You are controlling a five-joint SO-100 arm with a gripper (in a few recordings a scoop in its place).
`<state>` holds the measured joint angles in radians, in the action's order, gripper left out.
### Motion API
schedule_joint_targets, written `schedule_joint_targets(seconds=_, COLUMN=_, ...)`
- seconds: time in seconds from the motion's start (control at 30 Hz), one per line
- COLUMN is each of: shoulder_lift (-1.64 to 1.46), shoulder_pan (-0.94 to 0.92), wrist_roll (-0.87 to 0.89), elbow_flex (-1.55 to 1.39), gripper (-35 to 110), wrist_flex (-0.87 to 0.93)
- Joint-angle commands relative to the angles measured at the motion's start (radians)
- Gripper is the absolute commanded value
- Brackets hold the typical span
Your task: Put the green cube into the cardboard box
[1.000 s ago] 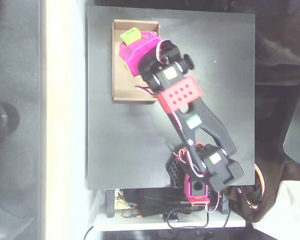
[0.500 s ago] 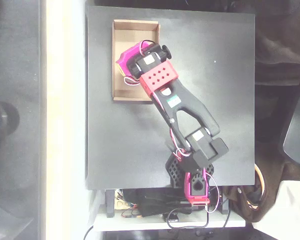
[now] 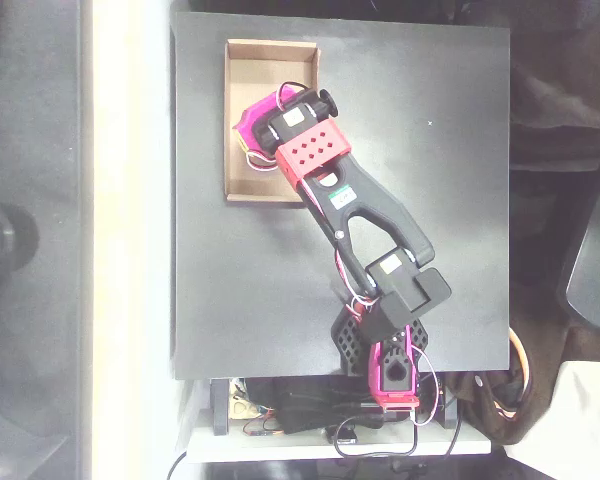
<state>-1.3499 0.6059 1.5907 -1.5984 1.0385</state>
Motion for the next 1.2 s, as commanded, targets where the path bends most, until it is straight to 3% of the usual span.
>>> schedule_joint_targets(seconds=0.0, shoulder_lift=-0.012, shoulder_pan=0.021, wrist_roll=0.008, elbow_flex=0.002, gripper=16, wrist_flex=0.006)
schedule_joint_targets(seconds=0.4, shoulder_lift=0.009, shoulder_pan=0.021, wrist_roll=0.005, elbow_flex=0.009, gripper=17, wrist_flex=0.008)
schedule_joint_targets(seconds=0.73, shoulder_lift=0.008, shoulder_pan=0.021, wrist_roll=0.006, elbow_flex=0.011, gripper=33, wrist_flex=0.008)
schedule_joint_targets(seconds=1.17, shoulder_lift=-0.127, shoulder_pan=0.021, wrist_roll=0.006, elbow_flex=0.015, gripper=33, wrist_flex=0.008)
